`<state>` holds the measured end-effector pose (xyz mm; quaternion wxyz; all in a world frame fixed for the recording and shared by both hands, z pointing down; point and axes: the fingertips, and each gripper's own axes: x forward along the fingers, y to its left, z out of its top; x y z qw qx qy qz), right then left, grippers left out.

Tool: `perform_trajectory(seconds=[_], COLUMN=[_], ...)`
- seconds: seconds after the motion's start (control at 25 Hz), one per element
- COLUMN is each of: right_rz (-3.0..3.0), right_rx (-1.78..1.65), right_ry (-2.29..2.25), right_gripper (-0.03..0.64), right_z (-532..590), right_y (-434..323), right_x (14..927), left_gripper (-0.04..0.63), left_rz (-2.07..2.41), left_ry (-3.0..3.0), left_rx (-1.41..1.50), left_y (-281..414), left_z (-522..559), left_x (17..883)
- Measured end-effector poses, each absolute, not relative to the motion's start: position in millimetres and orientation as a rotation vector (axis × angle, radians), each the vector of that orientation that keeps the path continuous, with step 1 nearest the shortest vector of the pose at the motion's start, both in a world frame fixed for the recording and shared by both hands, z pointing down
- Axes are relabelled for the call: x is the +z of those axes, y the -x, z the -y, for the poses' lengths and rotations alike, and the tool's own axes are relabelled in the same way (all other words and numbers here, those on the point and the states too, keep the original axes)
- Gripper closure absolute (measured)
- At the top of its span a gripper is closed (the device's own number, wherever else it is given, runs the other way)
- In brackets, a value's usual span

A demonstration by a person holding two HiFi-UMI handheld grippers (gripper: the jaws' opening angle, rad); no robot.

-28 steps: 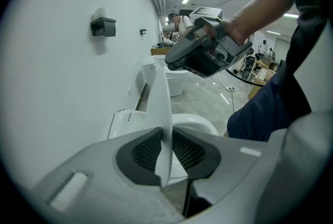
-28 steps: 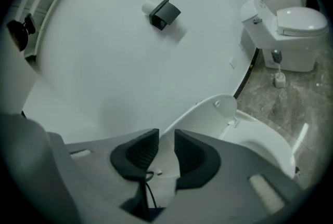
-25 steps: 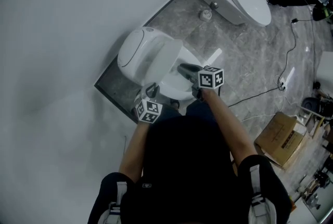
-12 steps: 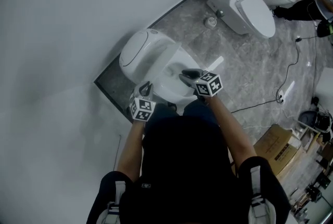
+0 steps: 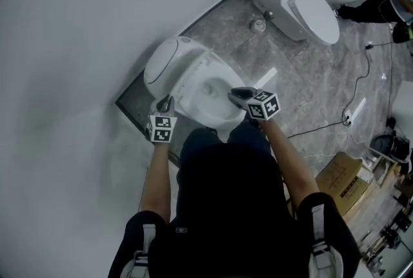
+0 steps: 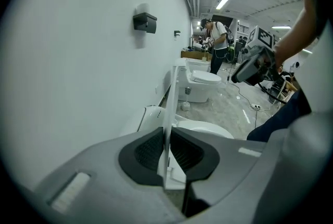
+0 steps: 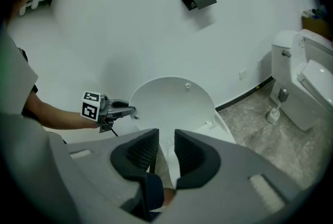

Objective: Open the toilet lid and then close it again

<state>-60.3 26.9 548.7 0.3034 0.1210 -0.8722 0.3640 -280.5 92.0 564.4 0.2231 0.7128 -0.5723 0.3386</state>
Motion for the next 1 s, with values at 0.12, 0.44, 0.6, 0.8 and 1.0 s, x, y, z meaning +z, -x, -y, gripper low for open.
perform_trajectory(seconds=[0.12, 0.44, 0.6, 0.8, 1.0], right_rz=[2.297, 2.265, 2.25, 2.225, 2.2], right_rx=[0.984, 1.045, 1.077, 1.1, 1.105], right_ry=[-0.357, -0.437, -0.478, -0.517, -0.554], right_gripper=[0.517, 0.517, 0.517, 0.517, 0.517], right_z=[-27.8, -37.0, -41.5, -49.6, -55.9], right_y=[44.7, 10.9, -2.7, -17.9, -33.0], right_x=[551.7, 558.8, 562.2, 566.3, 570.2], left_gripper=[0.552, 0.558, 0.557, 0.558, 0.558], left_rz=[1.589, 1.591, 1.591, 1.579, 1.579], left_ry=[-1.943, -1.877, -1.872, -1.862, -1.846], left_rx=[0.947, 0.949, 0.91, 0.916, 0.911], left_y=[291.1, 313.2, 320.1, 331.4, 345.5], left_z=[-86.4, -78.7, -72.3, -67.3, -63.3], left_x=[565.9, 583.1, 580.1, 583.8, 588.4])
